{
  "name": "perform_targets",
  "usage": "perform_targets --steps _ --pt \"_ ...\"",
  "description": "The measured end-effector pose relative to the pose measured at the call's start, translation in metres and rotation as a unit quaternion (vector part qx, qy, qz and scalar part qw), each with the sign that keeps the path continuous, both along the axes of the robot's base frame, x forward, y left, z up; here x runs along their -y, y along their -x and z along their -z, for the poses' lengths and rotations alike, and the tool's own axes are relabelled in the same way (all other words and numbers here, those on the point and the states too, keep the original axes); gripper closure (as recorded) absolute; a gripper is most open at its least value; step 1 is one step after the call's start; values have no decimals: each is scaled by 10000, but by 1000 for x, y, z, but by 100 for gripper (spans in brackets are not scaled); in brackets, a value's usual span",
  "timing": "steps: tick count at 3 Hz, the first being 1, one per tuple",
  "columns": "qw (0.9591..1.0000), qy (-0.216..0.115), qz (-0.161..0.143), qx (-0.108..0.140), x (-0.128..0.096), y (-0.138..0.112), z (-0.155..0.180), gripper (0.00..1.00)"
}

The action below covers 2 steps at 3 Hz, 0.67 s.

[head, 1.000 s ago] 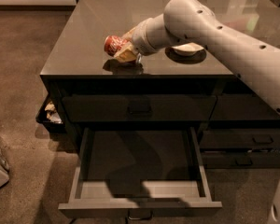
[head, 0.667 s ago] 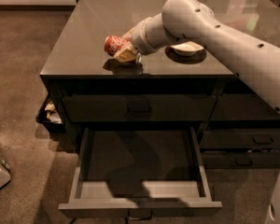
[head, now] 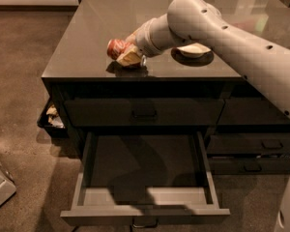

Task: Pick coke can from middle drawer and place on counter

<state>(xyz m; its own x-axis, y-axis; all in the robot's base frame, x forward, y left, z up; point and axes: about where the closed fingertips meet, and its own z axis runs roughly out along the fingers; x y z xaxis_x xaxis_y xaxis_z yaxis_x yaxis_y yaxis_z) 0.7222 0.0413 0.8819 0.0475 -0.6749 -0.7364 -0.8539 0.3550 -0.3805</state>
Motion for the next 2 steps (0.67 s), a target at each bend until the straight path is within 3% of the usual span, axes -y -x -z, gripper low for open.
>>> perform_targets --steps 1,2 --pt "10000 0 0 0 0 0 0 0" --pt "10000 0 0 0 0 0 0 0"
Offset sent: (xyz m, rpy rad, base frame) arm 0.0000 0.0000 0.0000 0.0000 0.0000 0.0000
